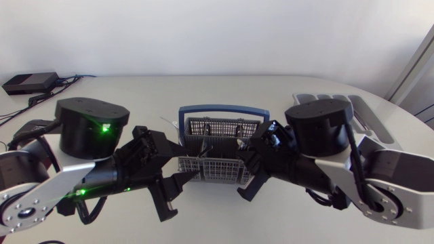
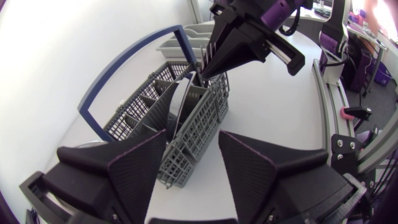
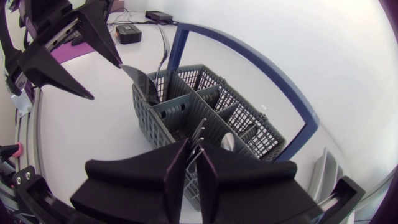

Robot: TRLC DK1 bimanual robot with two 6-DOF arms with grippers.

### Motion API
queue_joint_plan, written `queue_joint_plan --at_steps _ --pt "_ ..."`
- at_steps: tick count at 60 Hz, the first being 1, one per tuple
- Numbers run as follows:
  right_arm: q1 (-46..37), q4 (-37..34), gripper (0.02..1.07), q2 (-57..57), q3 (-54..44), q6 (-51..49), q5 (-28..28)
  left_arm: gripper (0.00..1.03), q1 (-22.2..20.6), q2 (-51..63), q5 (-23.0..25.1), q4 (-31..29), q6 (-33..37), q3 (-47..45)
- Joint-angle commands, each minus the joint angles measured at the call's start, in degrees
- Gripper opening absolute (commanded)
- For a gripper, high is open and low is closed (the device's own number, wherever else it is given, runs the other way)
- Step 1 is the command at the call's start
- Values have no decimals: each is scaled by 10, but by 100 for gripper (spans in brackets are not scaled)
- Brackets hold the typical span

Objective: Unload the cutlery basket into the drawer organizer.

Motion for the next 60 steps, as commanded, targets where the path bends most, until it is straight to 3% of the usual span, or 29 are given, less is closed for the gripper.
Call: queue_joint_plan --at_steps 1,20,45,60 --pt "3 5 10 -1 15 13 -4 60 -5 15 -6 9 -10 10" --pt "-21 -44 9 -60 39 12 -47 63 -14 40 -6 21 -18 30" --pt "-57 -169 9 -155 102 17 -130 69 -28 80 -6 33 -17 78" --pt "-73 -232 10 -202 130 36 -201 81 -41 115 0 44 -4 123"
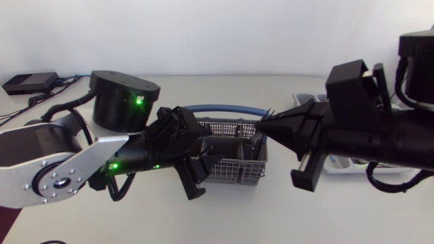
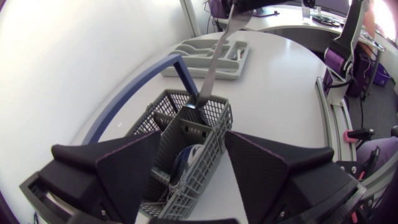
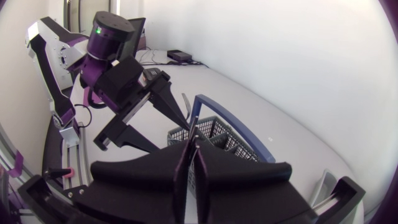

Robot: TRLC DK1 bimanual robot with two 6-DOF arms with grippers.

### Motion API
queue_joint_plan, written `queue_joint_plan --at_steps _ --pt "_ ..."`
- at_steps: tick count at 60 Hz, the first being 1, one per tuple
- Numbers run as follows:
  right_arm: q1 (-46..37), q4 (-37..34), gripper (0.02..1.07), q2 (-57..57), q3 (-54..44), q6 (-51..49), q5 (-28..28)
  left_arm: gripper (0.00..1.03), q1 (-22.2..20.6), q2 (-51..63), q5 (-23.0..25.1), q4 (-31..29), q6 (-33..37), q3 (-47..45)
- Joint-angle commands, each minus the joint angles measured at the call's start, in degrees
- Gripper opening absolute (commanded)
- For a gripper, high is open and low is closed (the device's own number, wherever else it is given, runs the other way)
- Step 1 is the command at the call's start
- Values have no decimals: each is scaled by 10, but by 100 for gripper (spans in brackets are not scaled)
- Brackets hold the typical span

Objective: Unload the cutlery basket into the drawer organizer.

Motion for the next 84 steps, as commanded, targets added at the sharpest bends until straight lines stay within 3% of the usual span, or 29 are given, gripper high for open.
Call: queue_joint_plan --at_steps 1,27,44,66,84 --pt "-8 -15 10 -15 15 19 -23 81 -10 18 3 8 7 27" --pt "-49 -53 10 -68 15 49 -140 81 -22 54 129 -24 12 69" --pt "-56 -67 10 -87 15 67 -187 79 -42 88 141 -27 12 96" --pt "-94 -64 11 -92 13 66 -217 38 -36 96 159 -25 23 85" --pt "-95 -61 11 -90 8 66 -218 22 -35 95 164 -20 27 81"
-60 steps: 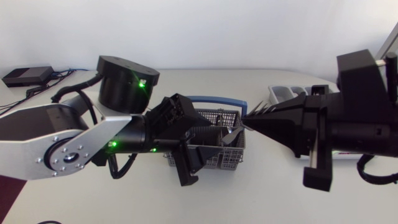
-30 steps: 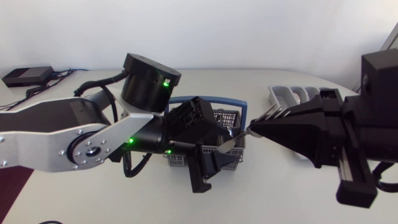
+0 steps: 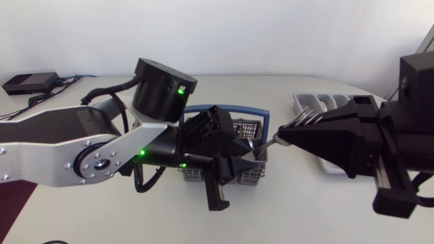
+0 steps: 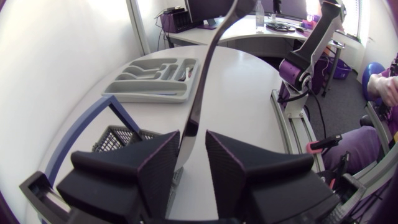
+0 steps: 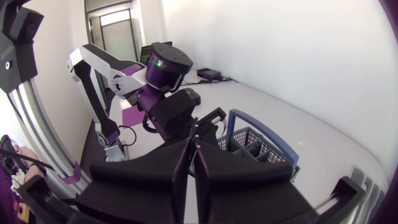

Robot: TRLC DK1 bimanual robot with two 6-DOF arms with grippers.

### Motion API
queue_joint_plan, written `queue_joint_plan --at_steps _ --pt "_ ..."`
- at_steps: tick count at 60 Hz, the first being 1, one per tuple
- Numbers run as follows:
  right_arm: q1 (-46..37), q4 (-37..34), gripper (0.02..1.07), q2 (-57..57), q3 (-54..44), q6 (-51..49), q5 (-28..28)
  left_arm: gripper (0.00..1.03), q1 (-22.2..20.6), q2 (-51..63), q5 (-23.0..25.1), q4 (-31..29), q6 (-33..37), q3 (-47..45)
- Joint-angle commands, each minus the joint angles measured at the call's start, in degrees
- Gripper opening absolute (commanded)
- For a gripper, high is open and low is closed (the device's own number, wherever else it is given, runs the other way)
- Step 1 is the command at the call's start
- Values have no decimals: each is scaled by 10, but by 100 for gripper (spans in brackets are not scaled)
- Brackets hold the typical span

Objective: Unload the cutlery basket into the drawer organizer.

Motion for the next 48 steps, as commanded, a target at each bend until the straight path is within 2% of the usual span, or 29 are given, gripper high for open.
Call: queue_joint_plan --at_steps 1,9,14,30,34,40,43,48 --pt "-4 3 11 -2 1 11 -6 19 2 10 7 3 14 -4" --pt "-8 2 11 -2 1 11 -5 14 0 10 8 3 14 -5" --pt "-11 3 11 -2 0 11 -5 4 2 10 8 3 14 -5" --pt "-19 17 17 -2 -9 12 3 4 4 9 17 0 5 -2" --pt "-20 25 31 -11 -18 12 16 4 5 9 18 -1 -2 3" --pt "-21 32 69 -20 -32 11 29 4 11 8 22 -2 -6 6" --pt "-21 36 82 -24 -41 10 40 4 13 7 25 -2 -8 8" --pt "-21 45 91 -35 -55 8 51 4 18 3 33 -3 -12 8"
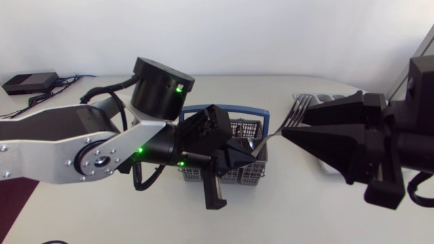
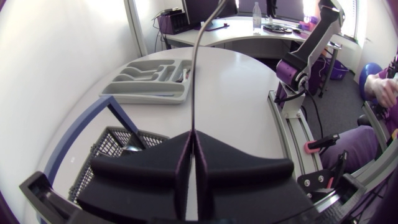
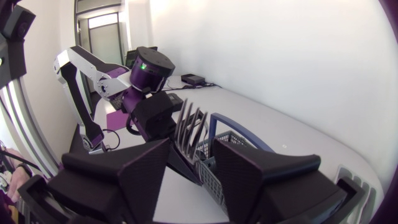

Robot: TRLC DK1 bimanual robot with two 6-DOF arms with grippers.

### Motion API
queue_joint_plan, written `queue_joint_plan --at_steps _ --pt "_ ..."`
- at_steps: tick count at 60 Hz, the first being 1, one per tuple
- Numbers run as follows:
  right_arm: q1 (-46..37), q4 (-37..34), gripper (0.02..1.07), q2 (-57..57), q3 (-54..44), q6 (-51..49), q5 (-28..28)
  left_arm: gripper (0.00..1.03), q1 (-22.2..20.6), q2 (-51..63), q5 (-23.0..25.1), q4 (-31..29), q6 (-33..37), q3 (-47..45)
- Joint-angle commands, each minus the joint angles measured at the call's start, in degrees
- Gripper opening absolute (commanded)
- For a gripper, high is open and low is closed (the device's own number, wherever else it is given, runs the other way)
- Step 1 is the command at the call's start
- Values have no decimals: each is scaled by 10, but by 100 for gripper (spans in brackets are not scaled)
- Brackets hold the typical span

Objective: Unload the cutlery basket into the drawer organizer.

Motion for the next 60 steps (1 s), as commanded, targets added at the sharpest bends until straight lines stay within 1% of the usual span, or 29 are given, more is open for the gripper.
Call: queue_joint_plan --at_steps 1,8,13,21,29,32,43,50,56,60 --pt "-2 10 91 -14 -30 6 12 4 7 1 9 -2 -15 9" --pt "12 17 90 -24 -59 -10 45 4 8 -7 10 -2 -17 11" --pt "24 41 90 -20 -82 -11 67 4 8 -12 12 -3 -22 14" --pt "31 77 89 3 -104 -11 73 4 5 -12 20 -8 -22 18" --pt "64 107 78 24 -104 -11 104 4 2 -13 24 -10 -24 18" --pt "69 113 74 35 -102 -10 106 4 1 -13 24 -11 -24 18" --pt "77 144 51 64 -99 -10 112 4 2 -13 24 -11 -25 17" --pt "76 157 42 71 -104 -10 112 4 3 -14 24 -11 -24 16" --pt "77 164 28 80 -105 -10 110 4 4 -15 25 -11 -24 15" --pt "77 166 22 83 -106 -10 108 4 5 -15 25 -10 -24 16"
